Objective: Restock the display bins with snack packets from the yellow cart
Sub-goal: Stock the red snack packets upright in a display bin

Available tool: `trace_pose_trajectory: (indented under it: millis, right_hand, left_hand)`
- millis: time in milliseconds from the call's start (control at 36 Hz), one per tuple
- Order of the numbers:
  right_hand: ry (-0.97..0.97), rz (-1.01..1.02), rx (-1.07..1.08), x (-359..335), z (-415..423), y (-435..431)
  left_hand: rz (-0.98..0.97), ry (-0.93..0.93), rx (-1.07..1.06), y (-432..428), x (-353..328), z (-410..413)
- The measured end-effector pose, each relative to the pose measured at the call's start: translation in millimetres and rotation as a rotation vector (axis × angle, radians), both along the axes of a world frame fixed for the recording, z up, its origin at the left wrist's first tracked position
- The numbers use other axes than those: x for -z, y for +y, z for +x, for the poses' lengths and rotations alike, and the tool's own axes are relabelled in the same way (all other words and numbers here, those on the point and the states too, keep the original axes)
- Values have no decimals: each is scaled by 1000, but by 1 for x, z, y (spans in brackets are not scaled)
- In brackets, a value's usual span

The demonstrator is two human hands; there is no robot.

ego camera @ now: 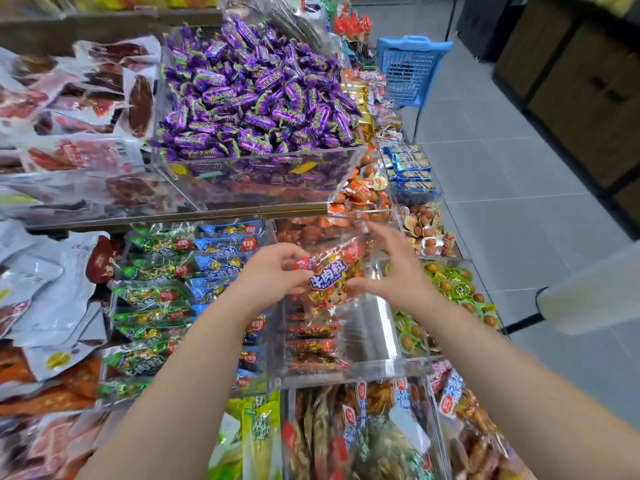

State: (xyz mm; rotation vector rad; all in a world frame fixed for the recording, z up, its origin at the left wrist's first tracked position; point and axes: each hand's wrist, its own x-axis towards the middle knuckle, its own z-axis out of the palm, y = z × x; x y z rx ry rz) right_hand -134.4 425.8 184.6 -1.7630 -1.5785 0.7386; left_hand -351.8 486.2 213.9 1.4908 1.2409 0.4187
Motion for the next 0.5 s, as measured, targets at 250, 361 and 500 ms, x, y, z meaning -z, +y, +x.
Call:
trace_pose_trajectory:
  millis: [250,361,500]
  right_hand:
    - [-611,-183,-450,-17,-4,36]
    - [-799,-291,-318,-11,8,45]
    - [-966,-460,-262,21,-4,55]
  left_hand:
    - [273,266,187,10,7,9]
    - [636,665,14,22,20,-6]
    - [468,927,-11,30,41,-19]
